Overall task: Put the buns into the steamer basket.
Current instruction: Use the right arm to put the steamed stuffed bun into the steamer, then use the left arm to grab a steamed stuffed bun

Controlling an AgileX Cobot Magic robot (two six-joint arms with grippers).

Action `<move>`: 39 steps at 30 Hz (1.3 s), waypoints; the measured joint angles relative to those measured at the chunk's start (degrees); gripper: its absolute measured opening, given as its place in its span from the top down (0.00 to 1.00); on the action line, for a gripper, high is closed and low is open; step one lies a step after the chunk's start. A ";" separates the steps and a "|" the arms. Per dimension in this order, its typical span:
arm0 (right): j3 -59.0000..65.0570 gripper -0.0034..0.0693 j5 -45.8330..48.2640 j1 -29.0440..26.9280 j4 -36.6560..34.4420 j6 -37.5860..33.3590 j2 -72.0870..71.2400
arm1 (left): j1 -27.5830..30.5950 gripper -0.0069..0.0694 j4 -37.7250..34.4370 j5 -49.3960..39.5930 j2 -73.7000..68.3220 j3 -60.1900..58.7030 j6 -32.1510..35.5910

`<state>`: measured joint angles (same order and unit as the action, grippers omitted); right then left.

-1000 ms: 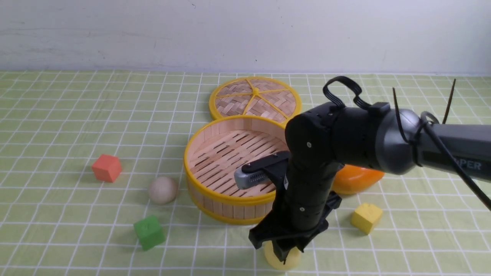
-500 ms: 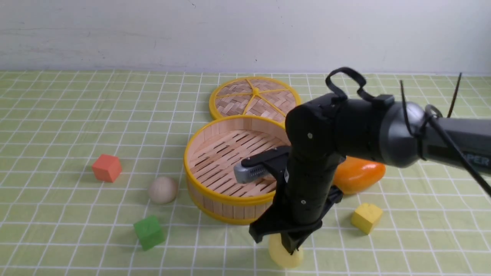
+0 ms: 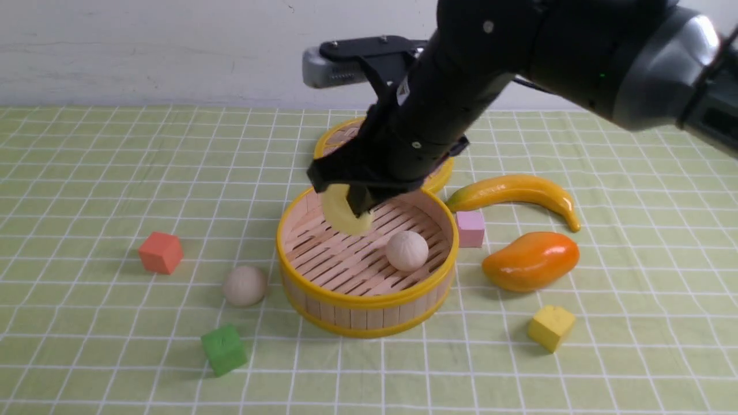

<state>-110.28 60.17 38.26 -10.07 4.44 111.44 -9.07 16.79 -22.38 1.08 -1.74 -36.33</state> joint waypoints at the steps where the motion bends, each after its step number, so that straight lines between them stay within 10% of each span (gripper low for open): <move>1: -1.13 0.95 -0.87 0.00 -0.15 0.07 1.71 | 0.00 0.60 0.00 0.00 0.00 0.00 0.00; 21: -5.99 0.91 -1.77 -1.68 0.40 4.13 16.99 | 0.00 0.60 0.00 0.00 0.00 0.00 0.00; 39: -7.61 0.55 4.00 -1.68 5.42 5.21 9.28 | 0.00 0.60 0.00 0.00 0.00 0.00 0.00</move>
<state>-117.89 64.17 36.58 -4.66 9.64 120.72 -9.07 16.79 -22.38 1.08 -1.74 -36.33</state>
